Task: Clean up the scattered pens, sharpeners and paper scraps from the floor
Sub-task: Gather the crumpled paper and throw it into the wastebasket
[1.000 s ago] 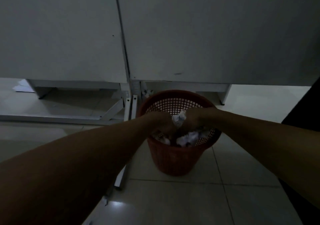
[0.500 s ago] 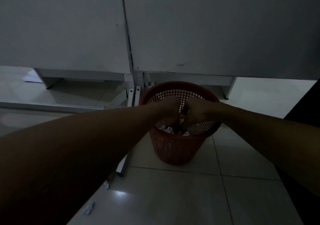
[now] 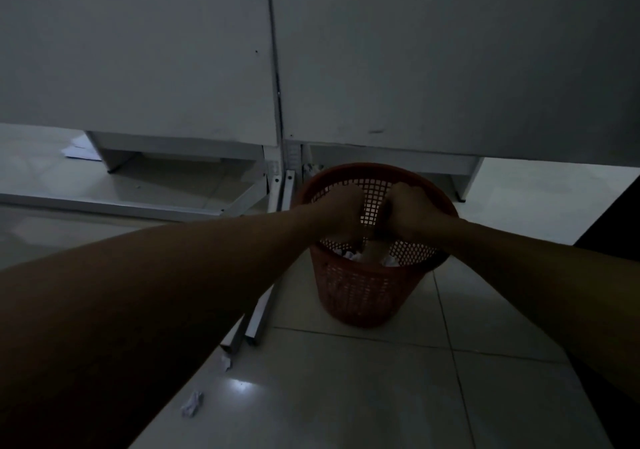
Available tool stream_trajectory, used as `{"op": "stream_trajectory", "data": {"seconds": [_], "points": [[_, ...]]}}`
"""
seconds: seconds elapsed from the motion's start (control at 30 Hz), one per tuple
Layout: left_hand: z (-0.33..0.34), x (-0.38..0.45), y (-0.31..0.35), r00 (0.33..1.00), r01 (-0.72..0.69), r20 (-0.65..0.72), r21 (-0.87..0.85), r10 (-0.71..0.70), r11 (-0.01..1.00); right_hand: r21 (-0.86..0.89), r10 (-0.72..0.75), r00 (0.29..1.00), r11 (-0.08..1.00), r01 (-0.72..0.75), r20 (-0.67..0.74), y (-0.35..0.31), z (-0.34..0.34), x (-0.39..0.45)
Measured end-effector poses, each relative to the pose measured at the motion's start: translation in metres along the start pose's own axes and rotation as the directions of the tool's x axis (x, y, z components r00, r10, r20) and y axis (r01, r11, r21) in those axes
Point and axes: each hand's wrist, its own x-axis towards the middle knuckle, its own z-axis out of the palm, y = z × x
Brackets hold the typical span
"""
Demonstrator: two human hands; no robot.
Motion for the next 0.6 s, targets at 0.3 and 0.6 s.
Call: {"op": "stream_trajectory", "data": {"seconds": [0.3,0.6], "points": [[-0.012,-0.017,-0.006,0.94,-0.175,-0.318,-0.132,0.125,0.976,0.102,-0.043,0.974,0.992,0.068,-0.223,-0.029,-0.001,-0.007],[-0.018,-0.09,-0.088,0.668,-0.131,-0.734,-0.278,-0.123,0.952,0.222,-0.317,0.897,0.893,0.391,-0.308,-0.126,0.028,-0.028]]}}
